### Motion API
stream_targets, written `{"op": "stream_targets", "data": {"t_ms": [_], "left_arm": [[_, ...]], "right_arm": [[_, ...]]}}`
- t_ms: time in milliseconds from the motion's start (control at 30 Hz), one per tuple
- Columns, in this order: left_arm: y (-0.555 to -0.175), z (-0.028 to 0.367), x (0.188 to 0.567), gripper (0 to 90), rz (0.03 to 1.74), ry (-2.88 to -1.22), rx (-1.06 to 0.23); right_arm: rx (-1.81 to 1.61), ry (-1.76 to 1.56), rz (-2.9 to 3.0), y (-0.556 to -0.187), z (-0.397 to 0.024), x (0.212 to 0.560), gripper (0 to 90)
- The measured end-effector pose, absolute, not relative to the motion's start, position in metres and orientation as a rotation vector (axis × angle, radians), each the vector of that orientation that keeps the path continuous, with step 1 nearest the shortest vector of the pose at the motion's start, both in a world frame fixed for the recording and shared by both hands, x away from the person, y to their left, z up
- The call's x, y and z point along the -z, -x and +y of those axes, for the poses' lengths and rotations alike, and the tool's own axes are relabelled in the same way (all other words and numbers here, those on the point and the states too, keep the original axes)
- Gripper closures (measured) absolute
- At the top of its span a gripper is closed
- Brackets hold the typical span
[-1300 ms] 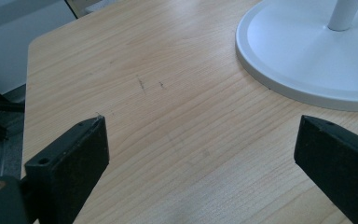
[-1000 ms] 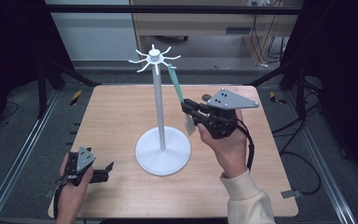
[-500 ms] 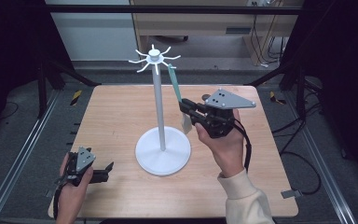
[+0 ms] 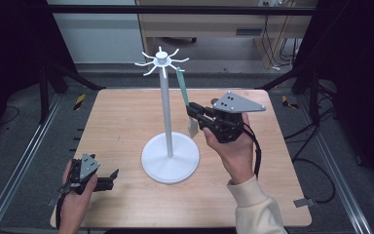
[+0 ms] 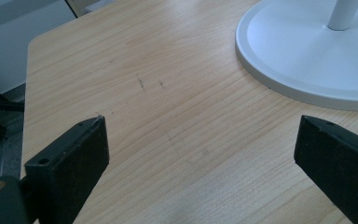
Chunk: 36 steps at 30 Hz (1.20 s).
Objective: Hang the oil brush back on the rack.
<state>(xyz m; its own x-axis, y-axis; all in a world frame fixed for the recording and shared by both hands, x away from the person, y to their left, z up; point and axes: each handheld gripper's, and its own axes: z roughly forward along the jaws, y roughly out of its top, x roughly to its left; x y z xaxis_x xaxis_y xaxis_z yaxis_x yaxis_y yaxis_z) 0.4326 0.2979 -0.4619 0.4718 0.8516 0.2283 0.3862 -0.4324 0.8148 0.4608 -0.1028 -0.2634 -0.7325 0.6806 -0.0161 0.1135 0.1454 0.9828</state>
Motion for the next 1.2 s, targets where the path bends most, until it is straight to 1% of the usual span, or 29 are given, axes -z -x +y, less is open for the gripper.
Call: {"op": "stream_targets", "data": {"t_ms": [233, 533, 600, 633, 667, 700, 733, 767, 800, 833, 867, 933, 967, 1000, 1067, 1100, 1167, 1200], "left_arm": [[-0.433, 0.298, 0.462, 2.7, 1.022, -2.018, -0.843], [-0.433, 0.298, 0.462, 2.7, 1.023, -2.018, -0.843], [-0.433, 0.298, 0.462, 2.7, 1.023, -2.017, -0.844], [-0.433, 0.298, 0.462, 2.7, 1.022, -2.017, -0.844], [-0.433, 0.297, 0.462, 2.7, 1.021, -2.018, -0.843], [-0.433, 0.297, 0.462, 2.7, 1.021, -2.019, -0.843], [-0.433, 0.297, 0.462, 2.7, 1.021, -2.019, -0.843], [-0.433, 0.297, 0.462, 2.7, 1.020, -2.020, -0.842], [-0.433, 0.297, 0.462, 2.7, 1.019, -2.021, -0.844], [-0.433, 0.297, 0.462, 2.7, 1.018, -2.020, -0.843], [-0.433, 0.297, 0.462, 2.7, 1.017, -2.020, -0.843], [-0.433, 0.297, 0.462, 2.7, 1.018, -2.019, -0.843], [-0.433, 0.297, 0.462, 2.7, 1.018, -2.018, -0.843], [-0.433, 0.297, 0.462, 2.7, 1.017, -2.018, -0.843], [-0.433, 0.297, 0.462, 2.7, 1.017, -2.018, -0.843], [-0.433, 0.297, 0.462, 2.7, 1.017, -2.018, -0.843], [-0.433, 0.298, 0.461, 2.7, 1.015, -2.017, -0.845], [-0.434, 0.298, 0.461, 2.7, 1.015, -2.017, -0.845]], "right_arm": [[-1.622, -0.756, 1.973, -0.462, -0.103, 0.263, 82.5], [-1.611, -0.771, 1.973, -0.461, -0.109, 0.262, 79.8], [-1.543, -0.793, 1.965, -0.460, -0.111, 0.261, 73.8], [-1.543, -0.793, 1.965, -0.460, -0.111, 0.261, 73.8], [-1.511, -0.805, 1.953, -0.459, -0.112, 0.261, 70.3], [-1.483, -0.818, 1.943, -0.459, -0.113, 0.261, 65.6], [-1.447, -0.850, 1.921, -0.459, -0.117, 0.262, 57.4], [-1.447, -0.850, 1.921, -0.459, -0.117, 0.262, 57.4], [-1.403, -0.875, 1.906, -0.461, -0.120, 0.263, 49.4], [-1.382, -0.883, 1.903, -0.461, -0.122, 0.263, 46.3], [-1.382, -0.883, 1.903, -0.461, -0.122, 0.263, 46.3], [-1.352, -0.920, 1.882, -0.463, -0.126, 0.265, 39.2], [-1.323, -0.956, 1.864, -0.465, -0.131, 0.266, 32.4], [-1.323, -0.956, 1.864, -0.465, -0.131, 0.266, 32.4], [-1.307, -0.971, 1.859, -0.467, -0.134, 0.268, 27.0], [-1.274, -0.988, 1.841, -0.470, -0.139, 0.271, 22.1], [-1.266, -0.996, 1.833, -0.471, -0.141, 0.272, 20.7], [-1.253, -1.006, 1.819, -0.474, -0.146, 0.276, 16.2]]}}
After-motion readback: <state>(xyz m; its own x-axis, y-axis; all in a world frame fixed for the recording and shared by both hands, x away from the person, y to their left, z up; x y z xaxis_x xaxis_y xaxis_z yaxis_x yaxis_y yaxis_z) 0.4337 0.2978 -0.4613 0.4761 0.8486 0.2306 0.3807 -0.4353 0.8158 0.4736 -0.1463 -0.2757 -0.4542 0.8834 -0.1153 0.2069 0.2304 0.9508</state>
